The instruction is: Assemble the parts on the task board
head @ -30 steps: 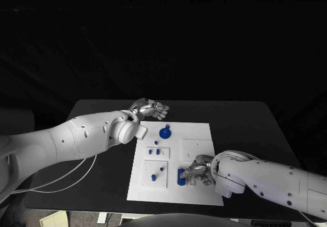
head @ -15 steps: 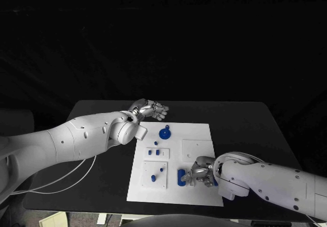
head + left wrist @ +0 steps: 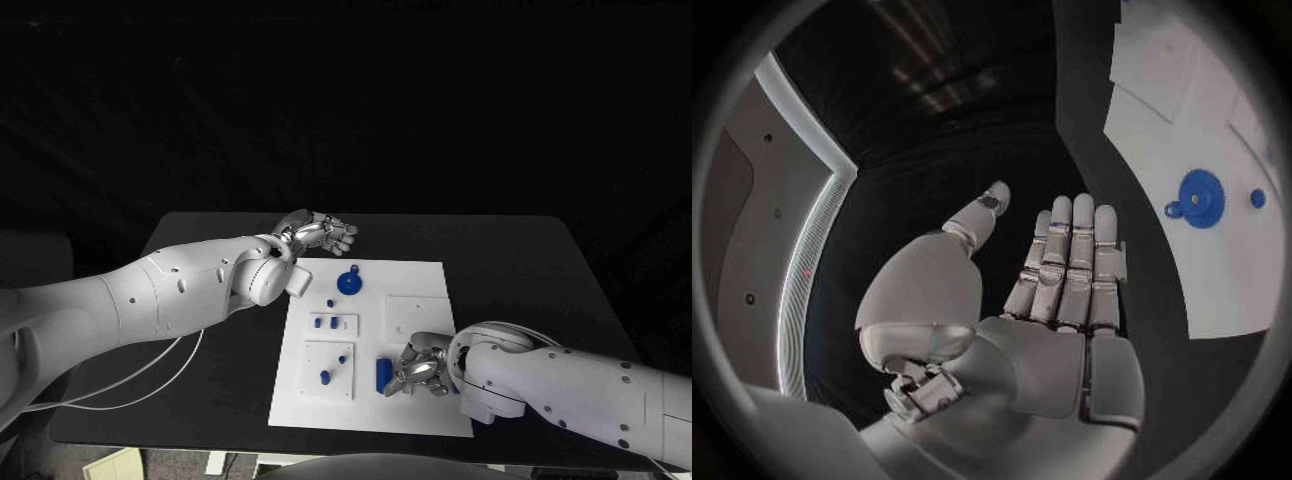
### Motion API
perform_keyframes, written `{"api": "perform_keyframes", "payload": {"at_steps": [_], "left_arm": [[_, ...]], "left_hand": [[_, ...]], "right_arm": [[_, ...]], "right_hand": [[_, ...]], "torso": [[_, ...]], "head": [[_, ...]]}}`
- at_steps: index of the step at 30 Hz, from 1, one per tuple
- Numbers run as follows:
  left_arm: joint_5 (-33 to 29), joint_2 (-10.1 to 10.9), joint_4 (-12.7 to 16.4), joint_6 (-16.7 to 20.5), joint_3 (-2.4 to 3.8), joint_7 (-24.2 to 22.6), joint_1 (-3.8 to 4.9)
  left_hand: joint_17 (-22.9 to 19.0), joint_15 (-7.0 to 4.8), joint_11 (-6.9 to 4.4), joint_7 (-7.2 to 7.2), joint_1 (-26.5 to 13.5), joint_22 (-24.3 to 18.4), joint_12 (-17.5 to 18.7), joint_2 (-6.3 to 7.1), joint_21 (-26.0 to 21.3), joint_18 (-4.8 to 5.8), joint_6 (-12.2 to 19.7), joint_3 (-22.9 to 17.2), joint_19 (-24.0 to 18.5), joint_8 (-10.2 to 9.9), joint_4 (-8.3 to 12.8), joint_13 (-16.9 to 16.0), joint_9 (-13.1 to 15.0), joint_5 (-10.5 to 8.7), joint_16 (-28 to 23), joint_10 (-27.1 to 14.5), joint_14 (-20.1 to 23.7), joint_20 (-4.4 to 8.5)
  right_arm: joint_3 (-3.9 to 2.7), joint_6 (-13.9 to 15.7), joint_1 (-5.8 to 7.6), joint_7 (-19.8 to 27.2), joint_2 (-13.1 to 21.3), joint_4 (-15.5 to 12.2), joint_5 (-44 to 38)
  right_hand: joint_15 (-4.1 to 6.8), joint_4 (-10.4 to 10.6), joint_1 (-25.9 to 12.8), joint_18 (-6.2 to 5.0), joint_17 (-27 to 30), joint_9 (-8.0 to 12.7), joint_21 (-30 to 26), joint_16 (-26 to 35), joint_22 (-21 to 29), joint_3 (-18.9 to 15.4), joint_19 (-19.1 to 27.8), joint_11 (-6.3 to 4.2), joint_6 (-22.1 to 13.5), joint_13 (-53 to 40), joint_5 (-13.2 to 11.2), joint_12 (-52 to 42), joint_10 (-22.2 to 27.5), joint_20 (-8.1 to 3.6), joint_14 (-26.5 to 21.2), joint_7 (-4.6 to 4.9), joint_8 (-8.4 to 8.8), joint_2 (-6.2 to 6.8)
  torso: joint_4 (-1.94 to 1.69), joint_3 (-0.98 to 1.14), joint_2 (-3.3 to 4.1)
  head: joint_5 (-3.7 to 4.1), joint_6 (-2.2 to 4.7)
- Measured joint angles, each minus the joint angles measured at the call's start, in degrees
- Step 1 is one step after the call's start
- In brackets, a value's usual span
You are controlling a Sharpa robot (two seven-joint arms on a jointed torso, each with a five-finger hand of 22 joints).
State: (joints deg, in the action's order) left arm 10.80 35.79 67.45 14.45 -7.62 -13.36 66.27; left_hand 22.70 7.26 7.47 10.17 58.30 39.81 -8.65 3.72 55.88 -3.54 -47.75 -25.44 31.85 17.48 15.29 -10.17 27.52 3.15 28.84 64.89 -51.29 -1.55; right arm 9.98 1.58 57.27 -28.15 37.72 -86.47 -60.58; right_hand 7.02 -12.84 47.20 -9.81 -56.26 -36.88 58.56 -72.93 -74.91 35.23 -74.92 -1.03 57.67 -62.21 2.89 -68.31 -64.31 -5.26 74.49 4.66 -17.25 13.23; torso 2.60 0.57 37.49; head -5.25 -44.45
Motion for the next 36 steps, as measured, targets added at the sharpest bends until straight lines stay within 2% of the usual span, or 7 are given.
{"api": "perform_keyframes", "payload": {"at_steps": [4, 7, 16, 22, 26, 29, 36], "left_arm": [[0.0, 0.0, 0.0, 0.0, 0.00, 0.0, 0.00], [0.0, 0.0, 0.0, 0.0, 0.00, 0.0, 0.00], [0.0, 0.1, 0.0, -0.1, 0.00, 0.1, 0.00], [0.0, 0.1, 0.0, -0.1, 0.00, 0.1, 0.00], [0.0, 0.1, 0.0, -0.1, 0.00, 0.1, 0.01], [0.0, 0.2, 0.0, -0.1, 0.00, 0.2, 0.01], [0.0, 0.3, 0.0, -0.1, 0.00, 0.2, 0.01]], "left_hand": [[0.0, 0.00, 0.00, 0.00, 0.0, 0.0, 0.0, 0.00, 0.0, 0.01, 0.0, 0.0, 0.0, 0.0, 0.0, 0.0, 0.0, 0.00, 0.0, 0.0, 0.0, 0.00], [0.0, 0.00, 0.00, 0.00, 0.0, 0.0, 0.0, 0.00, 0.0, 0.02, 0.0, 0.0, 0.0, 0.0, 0.0, 0.0, 0.0, 0.00, 0.0, 0.0, 0.0, 0.00], [0.1, 0.00, 0.00, 0.01, 0.0, 0.0, 0.0, 0.00, 0.0, 0.06, 0.0, 0.0, 0.0, 0.0, 0.0, 0.0, 0.0, 0.00, 0.0, 0.0, 0.0, 0.00], [0.1, 0.00, 0.00, 0.03, 0.0, 0.0, 0.0, 0.01, 0.0, 0.14, 0.0, 0.0, 0.0, 0.0, 0.0, 0.0, 0.0, 0.00, 0.0, 0.0, 0.0, 0.00], [0.1, 0.00, 0.00, 0.03, 0.0, 0.0, 0.0, 0.01, 0.0, 0.17, 0.0, 0.0, 0.0, 0.0, 0.0, 0.0, 0.0, 0.00, 0.0, 0.0, 0.0, 0.00], [0.2, 0.00, 0.00, 0.03, 0.0, 0.0, 0.0, 0.01, 0.0, 0.02, 0.0, 0.0, 0.0, 0.0, 0.0, 0.0, 0.0, 0.00, 0.0, 0.0, 0.0, 0.00], [0.2, -0.01, 0.00, 0.03, 0.0, 0.0, 0.0, 0.01, -0.2, -0.45, 0.0, 0.0, 0.0, 0.0, 0.0, 0.0, 0.0, 0.00, -0.2, 0.0, 0.0, 0.00]], "right_arm": [[0.00, -0.1, 0.00, 0.3, -0.4, 1.7, -1.4], [0.00, -0.2, -0.09, 0.4, -0.8, 2.0, -2.1], [0.00, 0.1, -0.35, 0.5, -1.2, 2.5, -4.1], [0.00, 0.1, -0.38, 0.5, -1.5, 2.6, -4.9], [-0.01, -0.3, -0.38, 0.4, -1.5, 2.6, -5.1], [-0.01, -0.7, -0.39, 0.4, -1.5, 2.7, -4.9], [0.00, -1.3, -0.46, 0.3, -1.8, 3.0, -5.2]], "right_hand": [[0.23, 1.0, -1.2, 0.00, 0.0, 0.0, 0.0, 0.0, 0.0, -1.0, 0.0, -0.20, 0.3, 0.1, 0.0, 0.0, -0.2, 0.01, 0.2, -0.14, 0.00, -1.18], [0.24, 1.4, -1.5, 0.00, -0.1, 0.0, 0.0, 0.0, 0.0, -1.1, 0.0, -0.20, 0.4, 0.1, 0.0, 0.0, -0.2, 0.01, 0.2, -0.12, 0.00, -1.48], [0.24, 2.7, -2.2, 0.00, -0.3, 0.0, 0.0, 0.0, 0.0, -1.1, 0.2, -0.39, 0.7, 0.1, 0.0, 0.2, -0.4, 0.23, 0.2, -0.24, 0.00, -4.73], [0.23, 2.7, -2.4, -0.01, -0.3, 0.0, 0.0, 0.0, 0.0, -1.1, 0.2, -0.38, 0.9, 0.1, 0.0, 0.2, -0.4, 0.23, 0.2, -0.42, 0.00, -4.95], [0.22, 3.6, -1.7, -0.01, -0.4, 0.0, 0.0, 0.0, 0.0, 1.5, 0.2, -0.30, 0.9, 0.1, 0.0, 0.2, -0.5, 0.23, 0.2, -0.45, 0.00, -5.09], [0.22, 2.8, -0.7, -0.02, -0.5, 0.1, 0.0, 0.3, 0.0, 2.6, 0.2, -0.30, 1.3, 0.1, 0.2, 0.2, -0.5, 0.23, 0.2, -0.42, 0.30, -5.68], [0.20, 0.8, 0.1, -0.12, -0.6, 0.4, 0.0, 0.3, 0.0, 3.0, 0.2, -0.30, 2.0, 0.0, 3.1, 0.3, -0.5, 0.65, 0.3, 0.09, 0.64, -5.32]], "torso": [[-0.01, -0.04, 0.01], [-0.03, -0.05, 0.02], [-0.02, -0.06, 0.03], [0.00, -0.03, 0.02], [0.00, -0.04, 0.02], [0.00, -0.04, 0.01], [-0.01, -0.04, 0.02]], "head": [[0.05, 0.01], [0.05, -0.11], [0.03, -0.30], [-0.03, -0.31], [-0.03, -0.31], [-0.03, -0.34], [0.01, -0.38]]}}
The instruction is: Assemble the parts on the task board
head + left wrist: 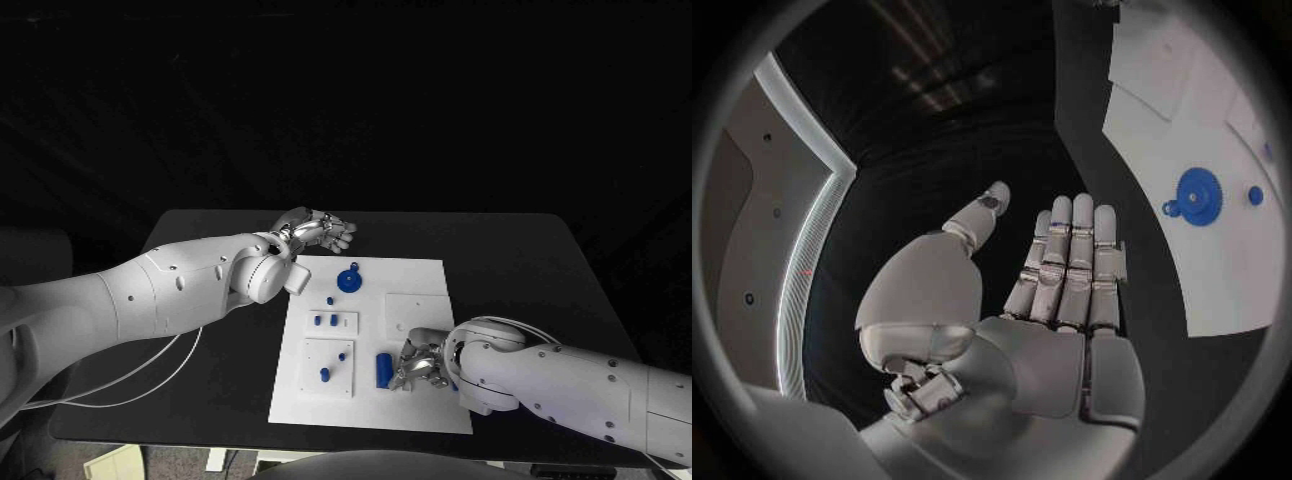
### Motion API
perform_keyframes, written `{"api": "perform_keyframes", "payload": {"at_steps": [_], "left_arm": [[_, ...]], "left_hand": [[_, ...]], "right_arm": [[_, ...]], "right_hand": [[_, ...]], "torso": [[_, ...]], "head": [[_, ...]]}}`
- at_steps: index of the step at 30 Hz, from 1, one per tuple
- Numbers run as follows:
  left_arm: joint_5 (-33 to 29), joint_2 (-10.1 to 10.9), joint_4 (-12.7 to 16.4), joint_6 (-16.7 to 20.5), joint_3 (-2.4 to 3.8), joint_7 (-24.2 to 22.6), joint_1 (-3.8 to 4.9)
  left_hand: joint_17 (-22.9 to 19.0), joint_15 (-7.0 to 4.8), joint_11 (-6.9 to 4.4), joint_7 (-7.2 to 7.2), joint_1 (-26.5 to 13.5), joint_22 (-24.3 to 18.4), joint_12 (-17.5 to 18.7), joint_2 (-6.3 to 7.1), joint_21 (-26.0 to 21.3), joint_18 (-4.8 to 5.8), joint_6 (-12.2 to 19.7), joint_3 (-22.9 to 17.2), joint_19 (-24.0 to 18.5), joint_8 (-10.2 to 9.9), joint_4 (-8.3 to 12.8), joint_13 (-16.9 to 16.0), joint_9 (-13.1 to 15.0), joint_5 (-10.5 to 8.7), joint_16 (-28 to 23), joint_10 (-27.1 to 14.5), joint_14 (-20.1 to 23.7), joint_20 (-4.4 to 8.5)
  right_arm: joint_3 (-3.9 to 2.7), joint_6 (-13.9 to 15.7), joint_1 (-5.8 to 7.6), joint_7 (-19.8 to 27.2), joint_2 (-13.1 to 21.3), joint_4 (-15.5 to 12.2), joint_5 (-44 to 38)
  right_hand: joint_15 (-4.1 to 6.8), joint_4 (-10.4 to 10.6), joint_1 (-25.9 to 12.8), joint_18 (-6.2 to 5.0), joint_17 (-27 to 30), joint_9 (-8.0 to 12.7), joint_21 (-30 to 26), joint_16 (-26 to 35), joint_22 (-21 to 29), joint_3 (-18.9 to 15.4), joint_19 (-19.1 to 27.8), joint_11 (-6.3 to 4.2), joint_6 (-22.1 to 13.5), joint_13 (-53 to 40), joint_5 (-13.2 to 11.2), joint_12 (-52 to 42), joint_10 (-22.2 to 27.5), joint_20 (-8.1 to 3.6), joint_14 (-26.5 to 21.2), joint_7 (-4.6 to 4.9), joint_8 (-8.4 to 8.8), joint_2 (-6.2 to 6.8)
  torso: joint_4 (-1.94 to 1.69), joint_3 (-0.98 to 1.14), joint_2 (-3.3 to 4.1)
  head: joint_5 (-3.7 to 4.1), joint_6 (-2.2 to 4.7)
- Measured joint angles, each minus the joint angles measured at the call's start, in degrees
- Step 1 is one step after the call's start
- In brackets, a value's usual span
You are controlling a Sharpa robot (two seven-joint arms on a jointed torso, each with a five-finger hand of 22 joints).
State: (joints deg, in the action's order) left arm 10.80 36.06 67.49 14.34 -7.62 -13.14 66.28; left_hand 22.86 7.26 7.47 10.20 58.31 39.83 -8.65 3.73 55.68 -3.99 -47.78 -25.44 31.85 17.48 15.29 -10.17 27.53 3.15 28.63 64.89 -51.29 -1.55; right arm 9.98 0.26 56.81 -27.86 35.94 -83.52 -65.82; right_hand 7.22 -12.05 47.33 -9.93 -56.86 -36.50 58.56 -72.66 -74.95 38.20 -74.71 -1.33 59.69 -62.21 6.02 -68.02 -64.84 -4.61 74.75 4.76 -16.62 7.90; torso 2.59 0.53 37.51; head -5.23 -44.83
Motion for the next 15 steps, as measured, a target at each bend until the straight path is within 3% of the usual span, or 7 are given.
{"api": "perform_keyframes", "payload": {"at_steps": [4, 8, 11, 13, 15], "left_arm": [[0.0, 0.0, 0.0, 0.0, 0.00, 0.0, 0.00], [0.0, 0.1, 0.0, 0.0, 0.00, 0.1, 0.00], [0.0, 0.0, 0.0, 0.0, 0.00, 0.1, 0.00], [0.0, 0.0, 0.0, 0.0, 0.00, 0.1, 0.00], [0.0, 0.1, 0.0, 0.0, 0.00, 0.1, 0.00]], "left_hand": [[0.1, 0.00, 0.00, 0.00, 0.0, 0.0, 0.0, 0.00, 0.0, 0.00, 0.0, 0.0, 0.0, 0.0, 0.0, 0.0, 0.0, 0.00, 0.0, 0.0, 0.0, 0.00], [0.1, 0.00, 0.00, 0.00, 0.0, 0.0, 0.0, 0.00, 0.0, 0.01, 0.0, 0.0, 0.0, 0.0, 0.0, 0.0, 0.0, 0.00, 0.0, 0.0, 0.0, 0.00], [0.1, 0.00, 0.00, 0.00, 0.0, 0.0, 0.0, 0.00, 0.0, 0.02, 0.0, 0.0, 0.0, 0.0, 0.0, 0.0, 0.0, 0.00, 0.0, 0.0, 0.0, 0.00], [0.1, 0.00, 0.00, 0.00, 0.0, 0.0, 0.0, 0.00, 0.0, 0.03, 0.0, 0.0, 0.0, 0.0, 0.0, 0.0, 0.0, 0.00, 0.0, 0.0, 0.0, 0.00], [0.1, 0.00, 0.00, 0.00, 0.0, 0.0, 0.0, 0.00, 0.0, 0.03, 0.0, 0.0, 0.0, 0.0, 0.0, 0.0, 0.0, 0.00, 0.0, 0.0, 0.0, 0.00]], "right_arm": [[-0.02, -0.1, 0.00, -0.1, 0.1, 0.1, -0.3], [-0.03, -0.2, 0.01, -0.1, 0.1, 0.0, -0.4], [-0.03, -0.2, 0.01, -0.1, 0.1, 0.0, -0.4], [-0.04, -0.3, 0.01, -0.1, 0.2, 0.0, -0.4], [-0.04, -0.3, 0.01, -0.1, 0.2, 0.0, -0.4]], "right_hand": [[-0.01, -1.0, 0.3, -0.12, -0.1, 0.0, 0.0, 0.0, 0.0, 0.1, 0.0, 0.01, 0.1, -0.1, 2.2, 0.1, 0.0, 0.00, 0.0, 0.00, 0.34, -0.29], [-0.08, -1.3, 0.3, -0.29, -0.1, 0.0, 0.0, 0.1, 0.0, -0.2, -0.2, 0.09, 0.2, 0.0, 2.3, 0.1, -0.1, 0.21, 0.1, -0.02, 0.36, -0.27], [-0.08, -1.4, -0.8, -0.29, -0.2, 0.1, 0.0, 0.2, 0.0, -1.3, -0.2, 0.09, 0.2, -0.1, 2.1, 0.1, -0.1, 0.21, 0.1, -0.03, 0.37, 0.83], [-0.08, -1.2, -1.6, -0.30, -0.2, 0.1, 0.0, 0.2, 0.0, -2.3, -0.2, 0.10, 0.2, -0.1, 0.2, 0.1, -0.1, 0.21, 0.1, -0.04, 0.56, 2.53], [-0.08, -1.0, -1.8, -0.30, -0.2, 0.1, 0.0, 0.2, 0.0, -2.7, -0.2, 0.10, 0.2, -0.1, -0.5, 0.1, -0.1, 0.21, 0.1, -0.04, 0.70, 3.40]], "torso": [[0.00, 0.01, -0.01], [0.02, 0.01, 0.00], [0.02, 0.02, 0.00], [0.02, 0.02, 0.00], [0.02, 0.02, 0.00]], "head": [[0.01, -0.01], [0.01, -0.01], [0.01, 0.01], [0.01, 0.04], [0.01, 0.05]]}}
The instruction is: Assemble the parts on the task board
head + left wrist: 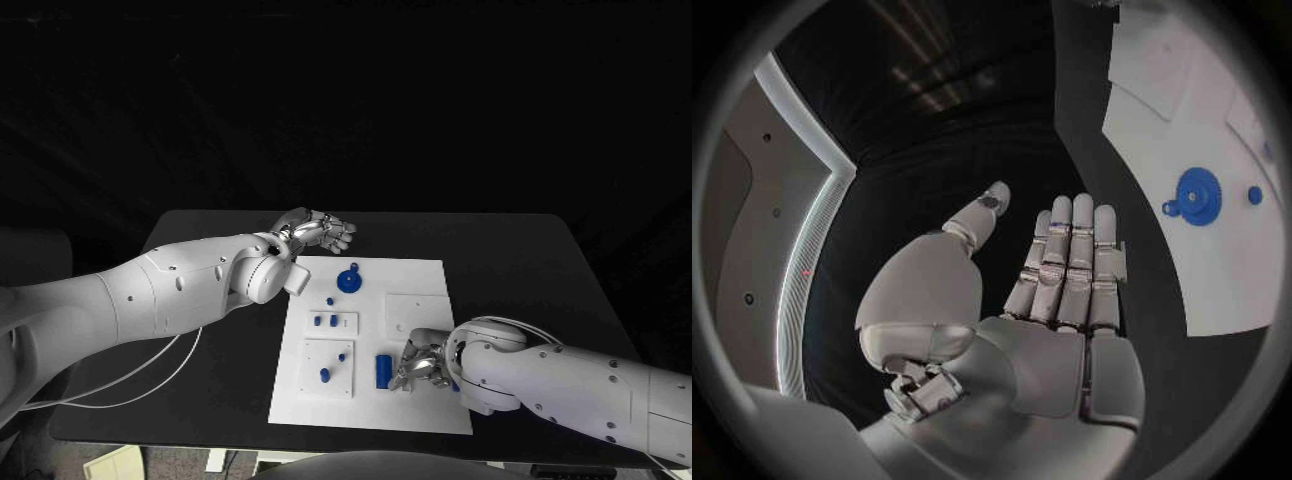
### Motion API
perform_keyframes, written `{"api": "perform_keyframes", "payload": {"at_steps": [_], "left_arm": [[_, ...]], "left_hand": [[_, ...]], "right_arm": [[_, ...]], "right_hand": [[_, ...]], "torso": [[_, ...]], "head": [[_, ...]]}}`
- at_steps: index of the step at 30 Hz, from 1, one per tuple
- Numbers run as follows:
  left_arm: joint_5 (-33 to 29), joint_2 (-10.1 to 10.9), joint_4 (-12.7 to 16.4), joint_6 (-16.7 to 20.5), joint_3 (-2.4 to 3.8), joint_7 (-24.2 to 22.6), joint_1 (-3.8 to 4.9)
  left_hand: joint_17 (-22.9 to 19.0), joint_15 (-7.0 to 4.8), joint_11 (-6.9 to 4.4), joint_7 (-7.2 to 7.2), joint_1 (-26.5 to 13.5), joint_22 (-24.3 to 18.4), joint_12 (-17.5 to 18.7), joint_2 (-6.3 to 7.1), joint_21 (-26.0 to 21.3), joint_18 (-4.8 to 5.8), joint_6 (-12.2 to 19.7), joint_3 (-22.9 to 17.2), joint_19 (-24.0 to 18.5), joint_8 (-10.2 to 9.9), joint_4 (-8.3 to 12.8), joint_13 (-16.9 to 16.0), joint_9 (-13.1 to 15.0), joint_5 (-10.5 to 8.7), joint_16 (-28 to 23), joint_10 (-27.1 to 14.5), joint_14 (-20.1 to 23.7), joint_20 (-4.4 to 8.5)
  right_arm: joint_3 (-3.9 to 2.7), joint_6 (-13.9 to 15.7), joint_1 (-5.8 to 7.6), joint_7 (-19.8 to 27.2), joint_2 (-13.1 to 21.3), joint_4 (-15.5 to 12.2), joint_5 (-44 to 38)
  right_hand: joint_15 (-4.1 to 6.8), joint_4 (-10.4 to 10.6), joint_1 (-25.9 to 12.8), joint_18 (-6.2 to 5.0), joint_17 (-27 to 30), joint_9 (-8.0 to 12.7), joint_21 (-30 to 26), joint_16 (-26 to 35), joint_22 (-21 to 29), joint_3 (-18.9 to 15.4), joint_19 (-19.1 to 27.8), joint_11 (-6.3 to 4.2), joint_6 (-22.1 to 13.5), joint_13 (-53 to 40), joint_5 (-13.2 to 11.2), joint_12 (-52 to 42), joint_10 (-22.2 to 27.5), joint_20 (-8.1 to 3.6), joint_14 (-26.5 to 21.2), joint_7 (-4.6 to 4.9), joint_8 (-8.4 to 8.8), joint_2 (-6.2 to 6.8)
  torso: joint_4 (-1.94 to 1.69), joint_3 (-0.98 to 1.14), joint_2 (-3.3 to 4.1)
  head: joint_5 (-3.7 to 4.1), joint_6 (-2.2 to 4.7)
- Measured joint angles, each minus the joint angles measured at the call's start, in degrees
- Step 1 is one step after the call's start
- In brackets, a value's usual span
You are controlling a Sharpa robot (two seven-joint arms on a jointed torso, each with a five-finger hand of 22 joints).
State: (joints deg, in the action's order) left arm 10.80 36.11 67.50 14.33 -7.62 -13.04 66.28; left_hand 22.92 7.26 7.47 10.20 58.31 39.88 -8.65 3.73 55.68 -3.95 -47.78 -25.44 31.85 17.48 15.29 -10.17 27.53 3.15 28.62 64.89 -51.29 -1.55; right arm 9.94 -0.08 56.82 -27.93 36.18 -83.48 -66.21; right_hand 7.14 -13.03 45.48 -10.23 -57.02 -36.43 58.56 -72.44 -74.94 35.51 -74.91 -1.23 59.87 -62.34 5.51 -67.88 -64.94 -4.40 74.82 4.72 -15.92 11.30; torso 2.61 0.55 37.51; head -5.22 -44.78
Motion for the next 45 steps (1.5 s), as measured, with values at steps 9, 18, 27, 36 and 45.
{"api": "perform_keyframes", "payload": {"at_steps": [9, 18, 27, 36, 45], "left_arm": [[0.0, 0.0, 0.0, 0.0, 0.00, 0.1, 0.00], [0.0, 0.0, -0.1, 0.0, 0.00, 0.1, 0.01], [0.0, 0.2, -0.1, -0.1, 0.00, 0.1, 0.01], [0.0, 0.4, 0.0, -0.3, 0.00, -0.1, 0.00], [0.0, 0.7, 0.4, -0.6, 0.00, -0.2, 0.00]], "left_hand": [[0.1, 0.00, 0.00, 0.00, 0.0, 0.0, 0.0, 0.00, 0.0, 0.09, 0.0, 0.0, 0.0, 0.0, 0.0, 0.0, -0.1, 0.00, 0.0, 0.0, 0.0, 0.00], [0.1, 0.00, 0.00, 0.00, 0.0, 0.0, 0.0, 0.00, 0.0, 0.39, 0.0, 0.0, 0.0, 0.0, 0.0, 0.0, 0.0, 0.00, 0.0, 0.0, 0.0, 0.00], [0.2, 0.00, 0.00, 0.00, 0.0, 0.0, 0.0, 0.00, 0.0, 0.43, 0.0, 0.0, 0.0, 0.0, 0.0, 0.0, 0.0, 0.00, 0.0, 0.0, 0.0, 0.00], [0.4, 0.21, 0.00, 0.00, -0.2, 0.1, 0.0, -0.21, 0.0, 0.41, 0.0, 0.0, 0.0, 0.1, 0.0, 0.0, 0.0, 0.00, 0.0, 0.0, -0.2, 0.00], [0.5, 0.21, 0.00, 0.00, -0.4, 0.1, 0.0, 0.02, 0.0, -0.04, 0.0, 0.0, 0.0, 0.2, 0.0, 0.0, 0.0, 0.00, 0.0, 0.0, -0.2, 0.00]], "right_arm": [[0.04, -0.1, -0.03, 0.0, 0.2, -0.2, -0.1], [0.05, 0.6, -0.07, 0.5, 2.3, -1.8, -0.4], [-1.00, 2.2, 2.50, 2.5, 9.1, -5.7, 2.0], [-1.05, 0.4, 4.14, 1.7, 14.5, -5.7, 2.5], [-0.66, 0.2, 4.08, -0.5, 16.7, -5.8, 0.8]], "right_hand": [[0.19, 0.3, 0.4, 0.00, -0.1, -0.1, 0.0, 0.2, 0.0, -0.6, 0.0, 0.01, 0.0, -0.1, -1.7, 0.2, 0.0, 0.00, 0.2, -0.02, 0.30, 1.53], [0.19, 0.4, 0.4, -0.03, -0.1, -0.2, 0.0, 0.2, 0.0, -0.5, 0.0, 0.01, 0.0, -0.1, -1.7, 0.2, 0.0, 0.00, 0.2, -0.04, 0.44, 1.51], [0.18, 0.5, 1.6, -0.03, -0.1, -0.2, 0.0, 0.2, 0.0, -0.4, 0.0, 0.01, -0.9, -0.2, -1.7, 0.2, 0.0, 0.00, 0.2, 0.38, 0.83, 0.36], [0.17, -0.1, 3.0, -0.04, -0.2, -0.5, 0.0, 0.2, 0.0, -0.3, 0.0, -0.10, -0.7, -0.4, -2.2, 0.2, -0.5, 0.00, 0.2, 0.20, 0.83, -1.50], [0.08, 0.6, 3.0, -0.03, -0.4, -0.7, 0.0, 0.2, 0.0, 0.4, 0.0, -0.63, 0.4, -1.6, -2.5, -1.1, -2.0, 0.01, 0.3, -0.20, 0.49, -1.50]], "torso": [[-0.02, 0.00, 0.00], [-0.01, -0.01, 0.00], [0.05, 0.04, -0.04], [0.12, 0.08, -0.03], [0.11, 0.11, -0.01]], "head": [[-0.09, 0.01], [-0.05, 0.15], [0.26, 0.51], [1.25, 0.97], [1.89, 1.02]]}}
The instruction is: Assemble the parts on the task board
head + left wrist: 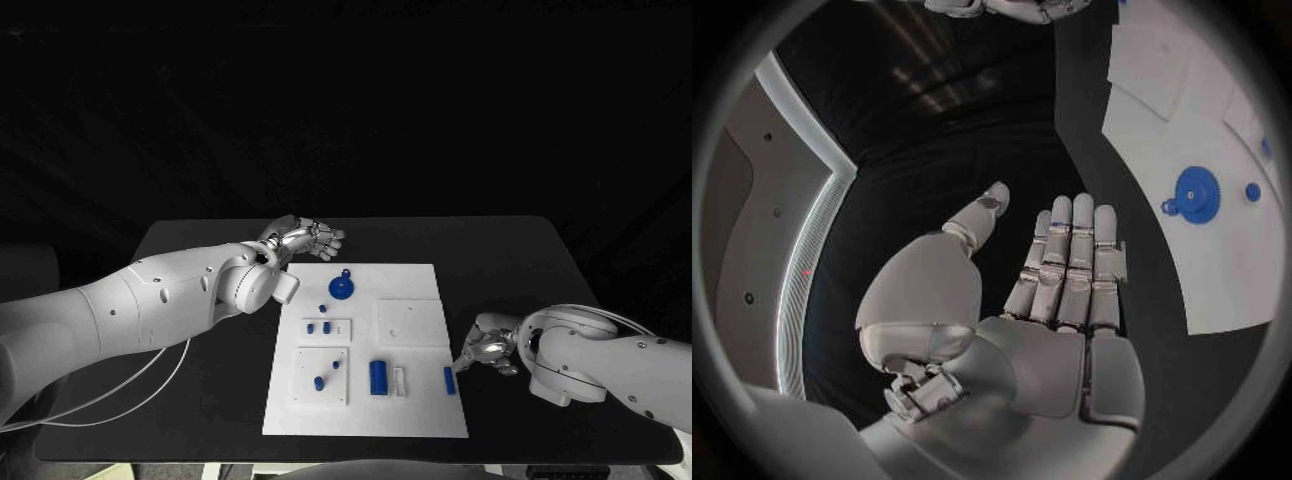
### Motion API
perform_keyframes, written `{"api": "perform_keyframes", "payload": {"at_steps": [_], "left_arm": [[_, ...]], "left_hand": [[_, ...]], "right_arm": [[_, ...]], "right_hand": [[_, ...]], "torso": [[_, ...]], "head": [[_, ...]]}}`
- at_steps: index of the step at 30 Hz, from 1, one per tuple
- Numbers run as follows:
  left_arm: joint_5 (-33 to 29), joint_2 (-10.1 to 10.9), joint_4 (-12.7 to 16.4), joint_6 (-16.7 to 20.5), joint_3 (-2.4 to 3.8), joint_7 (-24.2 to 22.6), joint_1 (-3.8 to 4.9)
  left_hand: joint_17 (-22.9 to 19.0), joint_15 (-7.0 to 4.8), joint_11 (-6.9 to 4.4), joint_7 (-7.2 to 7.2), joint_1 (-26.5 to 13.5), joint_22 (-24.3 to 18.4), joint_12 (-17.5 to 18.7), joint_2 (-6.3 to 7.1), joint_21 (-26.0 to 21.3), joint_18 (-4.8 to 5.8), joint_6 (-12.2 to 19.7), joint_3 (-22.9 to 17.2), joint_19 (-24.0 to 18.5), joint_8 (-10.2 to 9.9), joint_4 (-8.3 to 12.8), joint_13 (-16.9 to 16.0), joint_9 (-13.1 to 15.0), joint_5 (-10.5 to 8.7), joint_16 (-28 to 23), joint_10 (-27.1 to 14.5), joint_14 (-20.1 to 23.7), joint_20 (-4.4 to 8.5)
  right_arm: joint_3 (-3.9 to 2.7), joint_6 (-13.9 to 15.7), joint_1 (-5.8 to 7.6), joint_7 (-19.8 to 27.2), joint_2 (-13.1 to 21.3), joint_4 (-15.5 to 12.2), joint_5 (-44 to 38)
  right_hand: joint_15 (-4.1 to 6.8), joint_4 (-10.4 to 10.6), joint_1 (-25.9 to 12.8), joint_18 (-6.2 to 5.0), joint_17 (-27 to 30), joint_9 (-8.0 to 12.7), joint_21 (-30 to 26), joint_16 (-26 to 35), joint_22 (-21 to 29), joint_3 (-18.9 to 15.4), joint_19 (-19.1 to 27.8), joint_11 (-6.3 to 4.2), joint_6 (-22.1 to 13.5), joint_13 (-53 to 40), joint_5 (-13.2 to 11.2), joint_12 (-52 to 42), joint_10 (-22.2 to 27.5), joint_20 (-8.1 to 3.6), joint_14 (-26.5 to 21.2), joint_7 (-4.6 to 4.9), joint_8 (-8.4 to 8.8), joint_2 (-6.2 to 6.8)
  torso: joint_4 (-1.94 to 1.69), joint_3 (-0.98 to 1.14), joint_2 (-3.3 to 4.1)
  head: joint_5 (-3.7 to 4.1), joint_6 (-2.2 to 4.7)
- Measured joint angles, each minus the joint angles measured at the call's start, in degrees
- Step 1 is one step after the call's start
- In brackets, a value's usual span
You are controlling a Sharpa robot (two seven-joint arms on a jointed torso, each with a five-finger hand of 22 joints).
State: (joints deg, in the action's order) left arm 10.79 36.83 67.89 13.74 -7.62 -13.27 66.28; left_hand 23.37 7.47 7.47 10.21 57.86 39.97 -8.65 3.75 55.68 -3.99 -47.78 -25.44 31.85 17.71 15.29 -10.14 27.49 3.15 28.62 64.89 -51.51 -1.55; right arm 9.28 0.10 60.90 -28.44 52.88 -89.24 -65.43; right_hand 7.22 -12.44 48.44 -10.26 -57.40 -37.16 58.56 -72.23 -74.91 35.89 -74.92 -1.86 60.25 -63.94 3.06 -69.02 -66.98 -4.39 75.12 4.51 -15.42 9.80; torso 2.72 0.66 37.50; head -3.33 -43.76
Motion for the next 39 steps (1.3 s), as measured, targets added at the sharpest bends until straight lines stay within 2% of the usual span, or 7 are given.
{"api": "perform_keyframes", "payload": {"at_steps": [2, 8, 12, 24, 34, 39], "left_arm": [[0.0, 0.0, 0.0, 0.0, 0.00, 0.0, 0.00], [0.0, 0.1, 0.1, -0.1, 0.00, 0.0, 0.00], [0.0, 0.2, 0.2, -0.2, 0.00, 0.0, 0.00], [0.0, 0.3, 0.3, -0.3, 0.00, 0.0, 0.00], [0.0, 0.4, 0.5, -0.5, 0.00, 0.0, 0.00], [0.0, 0.4, 0.5, -0.5, 0.00, 0.0, 0.00]], "left_hand": [[0.0, 0.00, 0.00, 0.00, 0.0, 0.0, 0.0, 0.00, 0.0, 0.00, 0.0, 0.0, 0.0, 0.0, 0.0, 0.0, 0.0, 0.00, 0.0, 0.0, 0.0, 0.00], [0.0, 0.00, 0.00, 0.00, 0.0, 0.1, 0.0, 0.00, 0.0, 0.02, 0.0, 0.0, 0.0, 0.0, 0.0, 0.0, 0.0, 0.00, -0.1, 0.0, 0.0, 0.00], [0.1, 0.00, 0.00, 0.00, 0.0, 0.0, 0.0, 0.00, 0.0, 0.04, 0.0, 0.0, 0.0, 0.0, 0.0, 0.0, 0.0, 0.00, -0.2, 0.0, 0.0, 0.00], [0.1, -0.21, 0.00, 0.00, 0.0, 0.0, 0.0, 0.00, 0.0, 0.09, 0.0, 0.0, 0.0, 0.0, 0.0, 0.0, 0.0, 0.00, -0.2, 0.0, -0.2, 0.00], [0.1, -0.21, 0.00, 0.00, 0.0, 0.1, 0.0, 0.00, 0.0, 0.40, 0.0, 0.0, 0.0, 0.0, 0.0, 0.0, 0.0, 0.00, -0.2, 0.0, -0.2, 0.00], [0.2, -0.21, 0.00, 0.00, 0.0, 0.1, 0.0, 0.00, 0.0, 0.45, 0.0, 0.0, 0.0, 0.0, 0.0, 0.0, 0.0, 0.00, -0.2, 0.0, -0.2, 0.00]], "right_arm": [[0.13, 0.1, -0.22, -0.4, -0.2, 0.2, -0.4], [0.31, 0.8, -2.10, -1.5, -1.4, 1.2, -2.0], [0.28, 1.2, -2.91, -1.8, -2.2, 1.6, -2.7], [0.26, 1.8, -3.87, -2.2, -3.7, 2.6, -3.5], [0.30, 2.1, -4.69, -2.2, -6.0, 4.4, -6.7], [0.10, 2.4, -5.25, -2.2, -7.9, 5.5, -9.3]], "right_hand": [[0.11, 0.5, 0.0, 0.00, 0.0, 0.0, 0.0, 0.0, 0.0, 0.5, 0.0, 0.11, 0.1, -0.1, 0.0, 0.0, -0.3, 0.00, 0.1, -0.10, 0.00, 0.00], [0.13, 1.1, -0.4, 0.00, 0.0, -0.1, 0.0, 0.0, 0.0, 1.1, -0.1, -0.19, 0.5, -0.4, 0.0, -0.1, -0.6, 0.09, 0.3, -0.10, 0.00, -0.39], [0.13, 1.5, -1.1, 0.00, -0.1, -0.1, 0.0, 0.0, 0.0, 1.5, -0.1, -0.07, 0.7, -0.5, 0.0, -0.4, -0.9, 0.09, 0.3, -0.29, 0.00, -1.09], [0.34, 2.3, -1.9, -0.07, 0.0, 0.1, 0.0, 0.0, 0.0, 1.5, -0.1, -0.19, 1.0, -0.5, 0.0, -0.4, -1.0, 0.09, 0.1, -0.18, 0.00, -1.90], [0.33, 2.3, -1.9, -0.08, 0.0, -0.1, 0.0, 0.0, 0.0, 1.5, -0.1, -0.19, 1.0, -0.5, 0.0, -0.4, -1.0, 0.10, 0.1, -0.24, -0.39, -1.89], [0.32, 2.3, -1.9, -0.34, 0.0, -0.3, 0.0, 0.0, 0.0, 1.5, -0.1, -0.19, 1.9, -0.5, 0.0, -0.4, -1.0, 0.10, 0.1, -0.37, -0.54, -1.89]], "torso": [[-0.03, -0.03, 0.01], [-0.09, -0.06, 0.02], [-0.16, -0.10, 0.04], [-0.18, -0.18, 0.05], [-0.21, -0.13, 0.05], [-0.21, -0.07, 0.05]], "head": [[0.12, 0.00], [0.36, -0.04], [0.51, -0.16], [0.41, -0.54], [0.41, -0.75], [0.23, -0.84]]}}
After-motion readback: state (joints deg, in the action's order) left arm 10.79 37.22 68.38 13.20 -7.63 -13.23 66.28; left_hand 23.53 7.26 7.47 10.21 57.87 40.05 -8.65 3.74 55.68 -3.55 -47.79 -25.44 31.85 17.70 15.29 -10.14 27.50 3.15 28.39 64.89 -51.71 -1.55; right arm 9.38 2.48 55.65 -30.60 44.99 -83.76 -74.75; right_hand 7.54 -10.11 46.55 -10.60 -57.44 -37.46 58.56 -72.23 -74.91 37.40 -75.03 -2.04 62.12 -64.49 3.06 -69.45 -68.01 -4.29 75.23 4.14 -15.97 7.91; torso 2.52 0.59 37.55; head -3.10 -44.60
